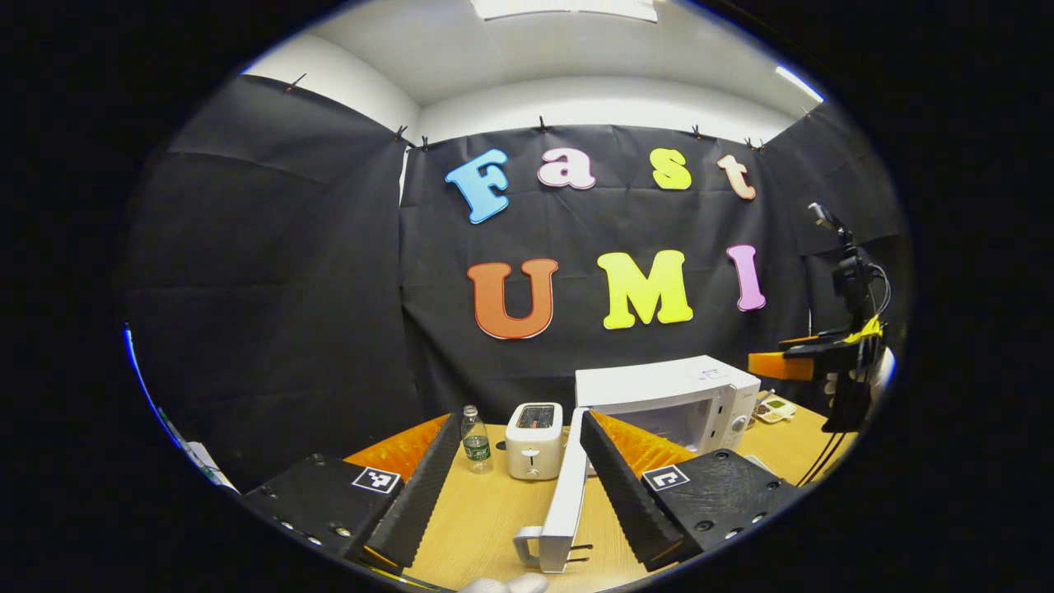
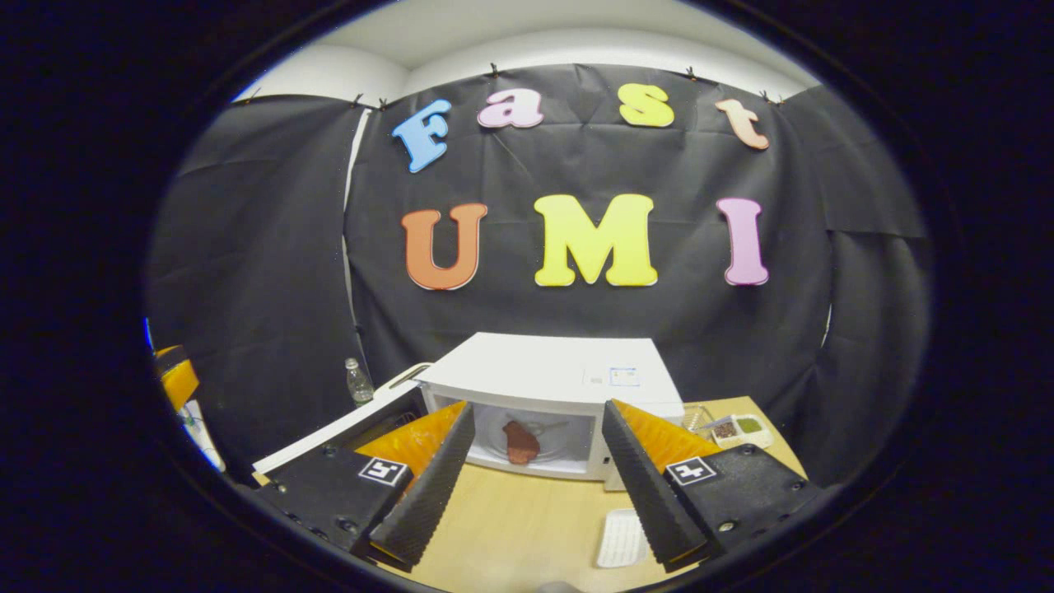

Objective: Open the microwave oven with the left hand, put the food in, and close the microwave oven.

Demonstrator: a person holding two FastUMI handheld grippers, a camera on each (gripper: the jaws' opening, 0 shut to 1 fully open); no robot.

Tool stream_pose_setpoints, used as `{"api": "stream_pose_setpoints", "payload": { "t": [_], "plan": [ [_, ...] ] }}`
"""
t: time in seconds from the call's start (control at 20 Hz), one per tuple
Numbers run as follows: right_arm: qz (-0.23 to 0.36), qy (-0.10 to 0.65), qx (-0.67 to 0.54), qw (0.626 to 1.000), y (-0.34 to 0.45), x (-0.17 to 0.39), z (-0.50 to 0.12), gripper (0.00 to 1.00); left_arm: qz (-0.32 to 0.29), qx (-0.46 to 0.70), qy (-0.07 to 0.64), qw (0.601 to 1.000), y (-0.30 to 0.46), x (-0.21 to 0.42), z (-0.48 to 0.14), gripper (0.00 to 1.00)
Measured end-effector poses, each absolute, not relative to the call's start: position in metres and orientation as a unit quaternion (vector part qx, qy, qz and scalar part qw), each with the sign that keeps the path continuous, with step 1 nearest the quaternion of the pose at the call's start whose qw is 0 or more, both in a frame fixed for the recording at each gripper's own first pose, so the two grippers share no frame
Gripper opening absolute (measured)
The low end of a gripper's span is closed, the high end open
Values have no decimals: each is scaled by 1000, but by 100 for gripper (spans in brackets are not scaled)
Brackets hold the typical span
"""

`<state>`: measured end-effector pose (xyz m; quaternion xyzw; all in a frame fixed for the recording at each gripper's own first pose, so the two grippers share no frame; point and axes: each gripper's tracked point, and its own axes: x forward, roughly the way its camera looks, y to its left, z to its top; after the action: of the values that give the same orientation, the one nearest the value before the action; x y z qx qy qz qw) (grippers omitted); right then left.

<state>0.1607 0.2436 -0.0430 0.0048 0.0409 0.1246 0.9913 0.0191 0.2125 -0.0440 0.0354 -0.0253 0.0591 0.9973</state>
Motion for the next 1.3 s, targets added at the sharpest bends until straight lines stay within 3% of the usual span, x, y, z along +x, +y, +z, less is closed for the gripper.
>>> {"api": "stream_pose_setpoints", "payload": {
  "t": [0.35,0.4,0.45,0.5,0.65,0.7,0.75,0.9,1.3],
  "plan": [
    [62,62,27,996,145,78,-34,99,20,37,-6,999,172,29,-58,91],
    [51,58,36,996,130,72,-32,99,15,37,-4,999,166,32,-61,91],
    [41,57,44,997,118,66,-31,99,11,38,-1,999,161,34,-64,85],
    [31,59,50,996,107,62,-34,99,7,39,2,999,156,34,-66,91],
    [9,60,64,996,81,54,-34,99,-2,44,1,999,147,39,-69,87],
    [6,62,67,996,77,53,-34,99,-6,43,2,999,147,41,-70,84],
    [3,61,68,996,73,52,-33,99,-20,41,1,999,141,44,-71,72],
    [-2,61,74,995,67,52,-31,98,6,41,-10,999,158,46,-71,2],
    [2,69,78,995,63,55,-31,99,37,50,0,998,193,52,-86,0]
  ]
}}
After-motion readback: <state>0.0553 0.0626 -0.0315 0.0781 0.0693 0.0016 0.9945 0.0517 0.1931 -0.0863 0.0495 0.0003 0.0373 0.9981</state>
